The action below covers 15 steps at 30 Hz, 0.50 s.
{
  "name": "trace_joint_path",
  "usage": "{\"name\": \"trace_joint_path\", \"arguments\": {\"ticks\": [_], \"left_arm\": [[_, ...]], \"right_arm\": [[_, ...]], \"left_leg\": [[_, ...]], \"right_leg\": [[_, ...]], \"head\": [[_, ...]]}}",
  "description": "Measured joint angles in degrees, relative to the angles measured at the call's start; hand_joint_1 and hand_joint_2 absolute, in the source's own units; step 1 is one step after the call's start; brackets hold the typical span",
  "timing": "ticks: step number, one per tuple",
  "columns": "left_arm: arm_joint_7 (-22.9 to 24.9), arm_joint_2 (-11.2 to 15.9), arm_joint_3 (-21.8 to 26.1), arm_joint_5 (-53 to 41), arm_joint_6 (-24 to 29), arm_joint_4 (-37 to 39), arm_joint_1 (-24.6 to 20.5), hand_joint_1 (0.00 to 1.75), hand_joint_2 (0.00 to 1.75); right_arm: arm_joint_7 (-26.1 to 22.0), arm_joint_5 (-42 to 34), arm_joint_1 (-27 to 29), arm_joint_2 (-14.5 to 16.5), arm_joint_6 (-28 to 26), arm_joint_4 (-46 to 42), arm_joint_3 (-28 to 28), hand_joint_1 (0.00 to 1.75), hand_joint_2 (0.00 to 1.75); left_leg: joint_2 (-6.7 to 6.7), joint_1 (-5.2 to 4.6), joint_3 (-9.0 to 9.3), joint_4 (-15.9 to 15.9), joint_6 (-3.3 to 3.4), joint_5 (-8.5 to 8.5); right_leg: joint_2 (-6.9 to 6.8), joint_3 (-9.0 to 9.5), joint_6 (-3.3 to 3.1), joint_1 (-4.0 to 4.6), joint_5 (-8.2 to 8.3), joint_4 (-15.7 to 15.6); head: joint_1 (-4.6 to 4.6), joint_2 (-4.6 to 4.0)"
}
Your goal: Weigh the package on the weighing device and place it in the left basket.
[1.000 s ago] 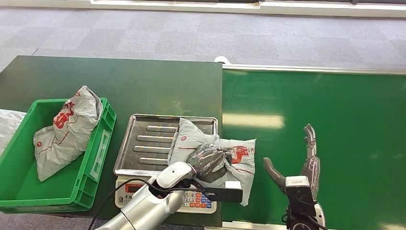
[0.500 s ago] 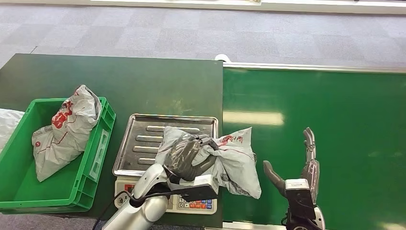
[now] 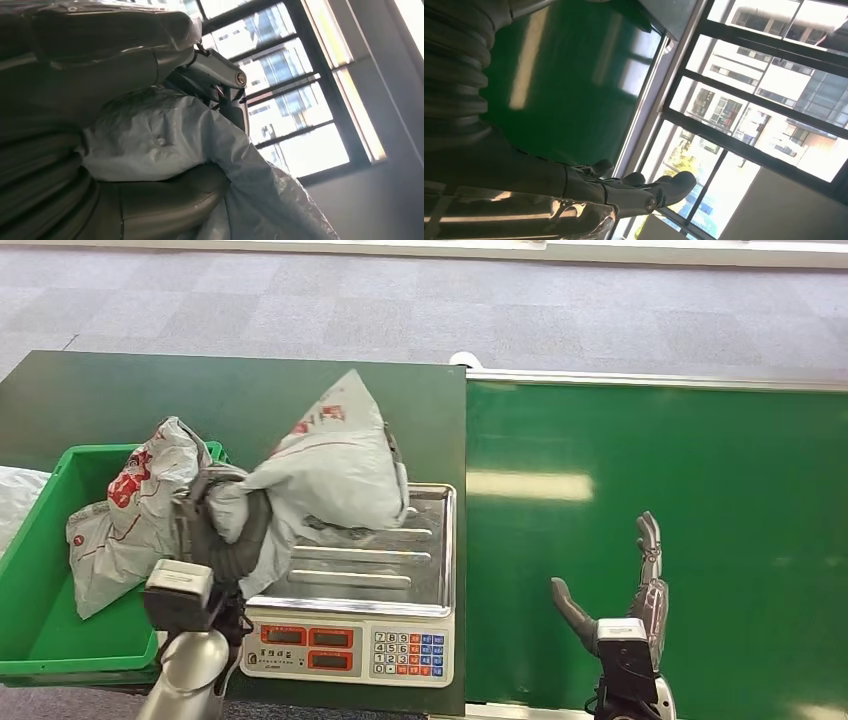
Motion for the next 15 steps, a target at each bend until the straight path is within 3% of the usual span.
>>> {"name": "trace_joint_path", "arguments": {"ticks": [5, 8, 12, 15], "left_arm": [[-1.34, 0.45, 6.21, 1.96, 1.35, -1.79, 1.90, 1.56, 1.75], [-1.84, 0.49, 8.80, -0.05, 5.50, -2.68, 2.76, 1.48, 1.75], [-0.83, 0.87, 14.54, -2.00, 10.94, -3.47, 4.06, 1.46, 1.75], [0.54, 1.24, 19.62, -0.87, 10.88, -3.54, 5.29, 1.44, 1.75]], "right_arm": [[0.00, -0.12, 0.34, -0.06, -0.44, 0.12, 0.30, 0.00, 1.75], [0.02, -0.42, 0.53, -0.09, -0.86, 0.22, 0.45, 0.00, 1.75], [0.13, -0.86, 1.10, -0.22, -1.81, 0.25, 0.44, 0.00, 1.75], [0.52, -1.30, 1.58, -0.45, -2.59, 0.21, 0.40, 0.00, 1.75]], "left_leg": [[-0.07, 0.00, -0.07, 0.00, 0.00, 0.00], [-0.04, -0.01, -0.08, 0.00, 0.00, 0.00], [-0.04, 0.00, -0.07, 0.00, 0.00, -0.01], [-0.04, 0.01, -0.07, 0.00, -0.01, -0.01]], "right_leg": [[-0.07, -0.02, 0.04, -0.01, -0.04, 0.00], [-0.06, -0.02, 0.04, -0.01, -0.04, 0.00], [-0.05, -0.05, 0.04, -0.01, -0.04, 0.00], [-0.05, -0.07, 0.01, 0.02, -0.06, 0.00]], "head": [[0.01, 0.00], [0.01, 0.00], [0.01, 0.00], [-0.01, 0.00]]}}
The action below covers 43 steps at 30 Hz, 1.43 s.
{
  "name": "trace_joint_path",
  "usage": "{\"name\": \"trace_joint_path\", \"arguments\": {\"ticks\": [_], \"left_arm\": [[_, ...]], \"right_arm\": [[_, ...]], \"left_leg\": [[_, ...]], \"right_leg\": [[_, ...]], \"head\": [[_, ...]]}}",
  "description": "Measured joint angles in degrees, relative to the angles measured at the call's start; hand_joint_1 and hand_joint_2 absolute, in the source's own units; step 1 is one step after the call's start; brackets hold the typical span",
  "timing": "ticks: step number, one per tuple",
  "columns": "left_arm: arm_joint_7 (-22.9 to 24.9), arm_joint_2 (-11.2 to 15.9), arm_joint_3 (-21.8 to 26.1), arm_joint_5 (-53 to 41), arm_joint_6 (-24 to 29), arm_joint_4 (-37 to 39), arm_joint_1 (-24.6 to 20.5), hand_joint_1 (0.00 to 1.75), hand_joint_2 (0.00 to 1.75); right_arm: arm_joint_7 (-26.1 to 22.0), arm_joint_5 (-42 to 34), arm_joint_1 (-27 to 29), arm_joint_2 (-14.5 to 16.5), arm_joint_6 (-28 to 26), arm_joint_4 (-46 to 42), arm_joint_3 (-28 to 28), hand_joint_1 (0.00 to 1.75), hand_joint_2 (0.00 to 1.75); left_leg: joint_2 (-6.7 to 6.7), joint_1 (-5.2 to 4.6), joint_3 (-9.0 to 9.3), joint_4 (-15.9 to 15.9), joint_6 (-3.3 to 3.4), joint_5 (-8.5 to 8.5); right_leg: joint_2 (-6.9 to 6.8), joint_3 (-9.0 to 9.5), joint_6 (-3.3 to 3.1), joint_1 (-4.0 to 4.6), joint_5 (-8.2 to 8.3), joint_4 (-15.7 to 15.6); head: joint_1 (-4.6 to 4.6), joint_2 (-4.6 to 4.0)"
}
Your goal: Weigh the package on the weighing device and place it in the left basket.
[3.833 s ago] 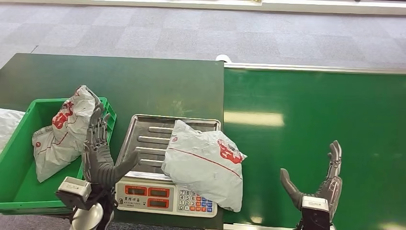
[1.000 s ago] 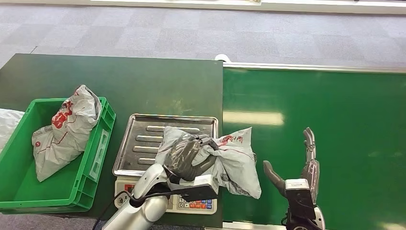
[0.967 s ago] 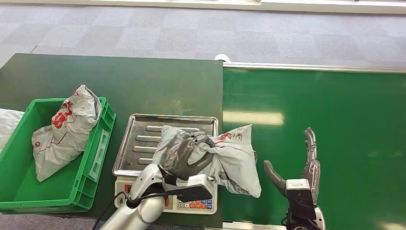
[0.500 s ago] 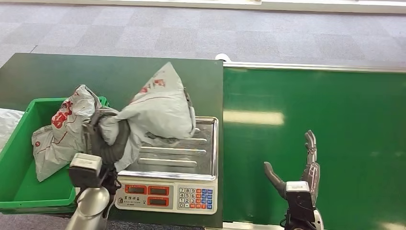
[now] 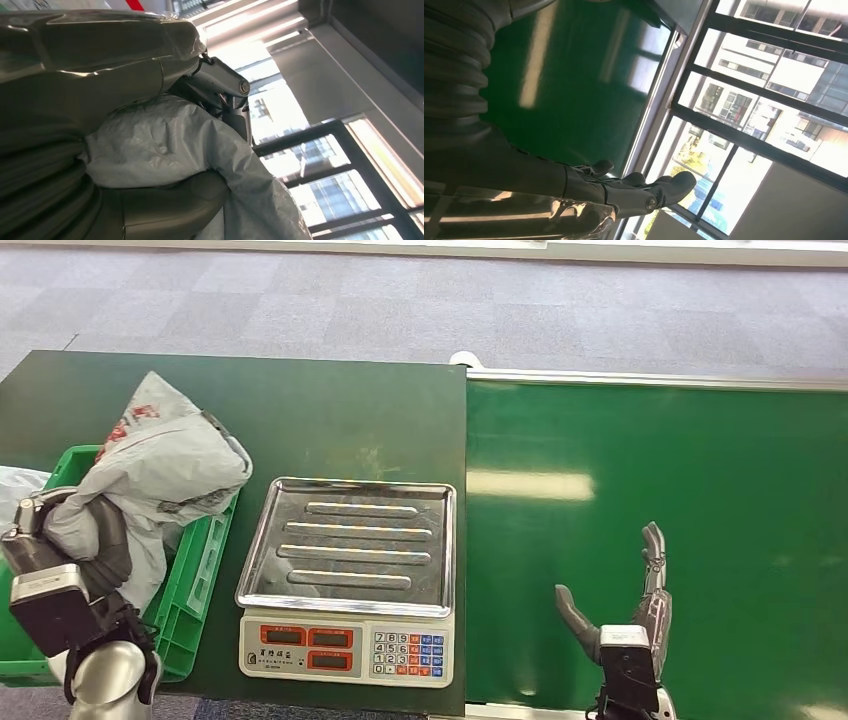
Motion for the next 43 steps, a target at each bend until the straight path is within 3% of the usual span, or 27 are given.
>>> {"name": "trace_joint_path", "arguments": {"ticks": [8, 9, 12, 13, 17, 22, 28, 35, 39, 43], "left_arm": [[1.80, -0.17, 8.04, -1.93, -0.58, -0.41, 3.06, 1.38, 1.75], [2.00, -0.22, 8.57, -2.20, -0.55, -0.52, 3.29, 1.16, 1.75], [2.48, -0.34, 9.92, -2.39, -0.16, -0.71, 3.83, 0.14, 1.75], [2.74, -0.36, 10.35, -2.29, 0.01, -0.74, 4.07, 0.00, 1.75], [3.40, -0.26, 11.47, -1.23, -0.51, -0.68, 4.99, 0.00, 1.75], [4.16, 0.55, 10.94, 1.72, -5.18, 0.14, 5.07, 0.00, 1.75], [8.03, 1.67, 9.23, 7.84, -17.30, 1.56, 5.81, 0.00, 1.75], [8.52, 2.03, 8.38, 9.02, -19.32, 2.97, 6.33, 0.00, 1.75], [10.00, 2.15, 7.58, 12.78, -25.50, 4.12, 6.98, 0.00, 1.75], [8.58, 1.89, 5.11, 15.48, -31.13, 5.78, 8.44, 0.00, 1.75]], "right_arm": [[0.56, -0.71, 1.03, -0.58, -1.20, -0.08, -0.14, 0.00, 1.75], [0.57, -0.73, 1.11, -0.63, -1.22, -0.08, -0.13, 0.00, 1.75], [0.59, -0.83, 1.18, -0.79, -1.33, -0.05, -0.10, 0.00, 1.75], [0.59, -0.91, 1.16, -0.86, -1.46, 0.00, -0.08, 0.00, 1.75], [0.50, -1.43, 1.13, -1.24, -2.67, 0.65, 0.15, 0.00, 1.75], [0.33, -1.90, 1.25, -1.73, -3.85, 1.21, 0.77, 0.00, 1.75], [0.57, -1.92, 1.63, -2.20, -3.02, 1.28, 0.98, 0.00, 1.75], [0.61, -1.91, 1.80, -2.53, -2.77, 1.28, 0.97, 0.00, 1.75], [0.80, -1.62, 1.82, -2.60, -2.28, 1.28, 0.97, 0.00, 1.75], [1.27, -1.32, 1.97, -2.60, -2.04, 1.27, 0.97, 0.00, 1.75]], "left_leg": [[0.00, -0.02, -0.02, 0.00, 0.00, 0.00], [-0.01, -0.03, -0.02, 0.00, 0.01, -0.01], [-0.02, -0.02, -0.01, 0.00, 0.01, -0.01], [-0.02, -0.02, -0.01, 0.00, 0.00, -0.01], [-0.03, -0.01, 0.00, 0.00, 0.00, 0.00], [-0.01, -0.02, 0.01, 0.00, 0.00, 0.00], [-0.02, -0.02, 0.01, 0.00, 0.00, -0.01], [-0.03, -0.02, 0.01, 0.00, 0.00, -0.01], [-0.02, -0.02, 0.02, 0.00, 0.00, -0.01], [-0.03, -0.03, 0.02, 0.00, 0.00, -0.01]], "right_leg": [[0.00, 0.02, -0.01, -0.03, -0.02, -0.01], [0.00, 0.02, -0.01, -0.03, -0.02, -0.01], [0.00, 0.03, -0.01, -0.03, -0.01, -0.01], [0.00, 0.03, -0.01, -0.03, -0.01, -0.01], [-0.01, 0.02, -0.02, -0.01, -0.02, -0.01], [-0.01, 0.02, -0.02, -0.02, -0.02, -0.01], [-0.01, 0.03, -0.02, -0.03, -0.02, -0.01], [-0.01, 0.03, -0.02, -0.03, -0.02, -0.01], [-0.01, 0.04, -0.02, -0.03, -0.02, -0.01], [-0.02, 0.04, -0.01, -0.05, -0.02, -0.02]], "head": [[0.03, 0.00], [0.03, 0.00], [0.02, 0.00], [0.02, 0.00], [0.02, 0.00], [0.02, 0.00], [0.02, 0.00], [0.02, 0.00], [0.02, 0.00], [0.02, 0.00]]}}
